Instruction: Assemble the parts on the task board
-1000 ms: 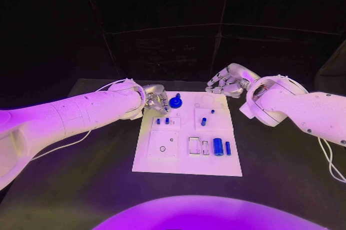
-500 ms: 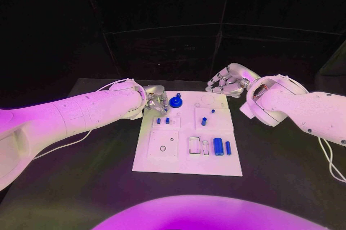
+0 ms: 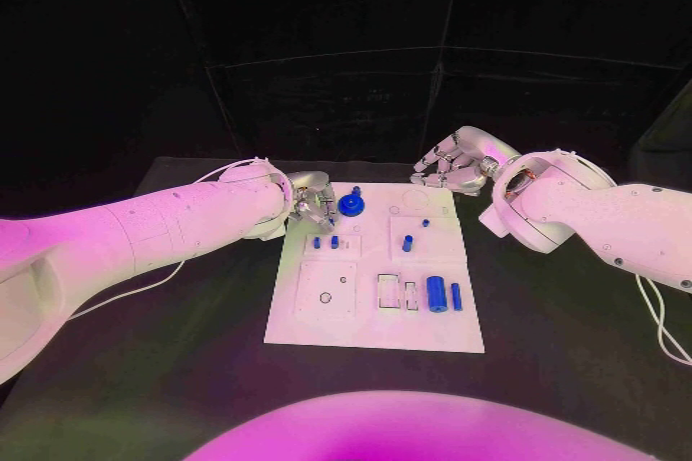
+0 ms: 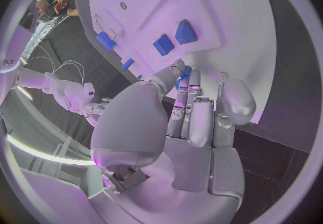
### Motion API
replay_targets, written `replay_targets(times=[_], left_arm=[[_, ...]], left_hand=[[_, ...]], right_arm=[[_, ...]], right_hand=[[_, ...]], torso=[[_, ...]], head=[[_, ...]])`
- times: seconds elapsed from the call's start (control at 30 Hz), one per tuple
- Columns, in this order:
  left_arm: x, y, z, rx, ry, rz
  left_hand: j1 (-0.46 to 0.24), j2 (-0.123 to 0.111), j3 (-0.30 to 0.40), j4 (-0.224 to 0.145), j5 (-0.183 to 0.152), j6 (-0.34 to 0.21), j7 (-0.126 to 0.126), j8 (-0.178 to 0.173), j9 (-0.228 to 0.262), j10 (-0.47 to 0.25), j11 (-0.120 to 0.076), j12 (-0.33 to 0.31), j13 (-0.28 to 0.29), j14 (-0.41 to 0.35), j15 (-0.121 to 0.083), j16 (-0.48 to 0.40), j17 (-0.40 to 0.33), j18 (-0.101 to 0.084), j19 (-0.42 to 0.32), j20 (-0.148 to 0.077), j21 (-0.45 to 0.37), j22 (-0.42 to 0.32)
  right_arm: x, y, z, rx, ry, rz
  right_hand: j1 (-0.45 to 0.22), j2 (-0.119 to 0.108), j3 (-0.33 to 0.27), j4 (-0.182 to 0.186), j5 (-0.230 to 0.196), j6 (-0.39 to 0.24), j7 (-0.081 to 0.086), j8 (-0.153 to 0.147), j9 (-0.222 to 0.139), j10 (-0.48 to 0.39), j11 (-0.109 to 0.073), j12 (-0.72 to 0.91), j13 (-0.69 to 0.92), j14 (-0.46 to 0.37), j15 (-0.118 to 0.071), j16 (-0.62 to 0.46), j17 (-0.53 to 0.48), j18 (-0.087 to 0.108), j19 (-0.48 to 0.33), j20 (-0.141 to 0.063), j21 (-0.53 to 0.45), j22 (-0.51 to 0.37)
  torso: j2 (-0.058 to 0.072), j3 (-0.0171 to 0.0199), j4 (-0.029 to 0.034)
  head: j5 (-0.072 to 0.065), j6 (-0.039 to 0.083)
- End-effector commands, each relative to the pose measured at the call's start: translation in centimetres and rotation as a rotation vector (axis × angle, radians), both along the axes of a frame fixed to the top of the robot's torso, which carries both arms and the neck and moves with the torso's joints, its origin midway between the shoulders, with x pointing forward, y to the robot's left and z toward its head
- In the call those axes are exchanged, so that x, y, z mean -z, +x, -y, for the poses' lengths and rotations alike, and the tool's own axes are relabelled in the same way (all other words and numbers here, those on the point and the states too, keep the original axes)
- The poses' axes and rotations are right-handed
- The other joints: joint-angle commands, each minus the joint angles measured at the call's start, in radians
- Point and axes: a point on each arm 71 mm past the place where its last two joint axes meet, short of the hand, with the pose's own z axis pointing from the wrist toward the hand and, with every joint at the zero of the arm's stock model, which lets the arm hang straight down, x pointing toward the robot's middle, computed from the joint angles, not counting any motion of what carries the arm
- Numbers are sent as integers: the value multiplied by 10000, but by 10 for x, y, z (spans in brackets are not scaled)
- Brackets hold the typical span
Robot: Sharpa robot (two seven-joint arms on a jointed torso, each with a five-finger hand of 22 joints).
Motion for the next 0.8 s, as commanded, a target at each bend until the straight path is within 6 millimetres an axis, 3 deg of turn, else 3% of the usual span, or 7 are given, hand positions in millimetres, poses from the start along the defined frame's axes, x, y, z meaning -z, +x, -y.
replay_targets(times=[0.03,0.5,0.8], left_arm=[[1,0,1,24,61,-126],[2,-1,-2,-47,157,-227],[1,1,-6,-186,130,-83]], left_hand=[[-9,-108,-73,1,-22,-96,23,-100,-18,-27,19,-87,-18,214,-26,-25,-18,-103,-26,-13,-65,-12],[-121,-220,-186,-13,-22,-394,92,-402,-28,-261,110,-339,-27,188,44,-67,-134,-71,-105,41,-250,-145],[-160,-297,-335,-58,-22,-1224,128,-986,-35,-809,215,-712,-42,160,121,-107,-261,-21,-207,107,-512,-337]], right_arm=[[-1,0,-1,-92,10,53],[-2,0,0,-56,10,62],[0,1,2,9,-82,-60]], right_hand=[[26,81,-8,55,43,-15,-21,67,12,-35,-12,27,-13,278,-75,-31,16,164,41,-41,-31,8],[46,91,-21,64,49,-18,-22,75,11,-40,-13,27,-26,279,-76,-44,7,167,39,-43,-43,-7],[80,89,-29,60,66,-35,-19,75,7,-166,-11,-132,-204,262,-75,-111,-62,187,-1,-43,-115,-116]], torso=[[-7,4,-2],[-7,4,2],[-6,-3,5]], head=[[-8,1],[-19,-8],[-25,11]])
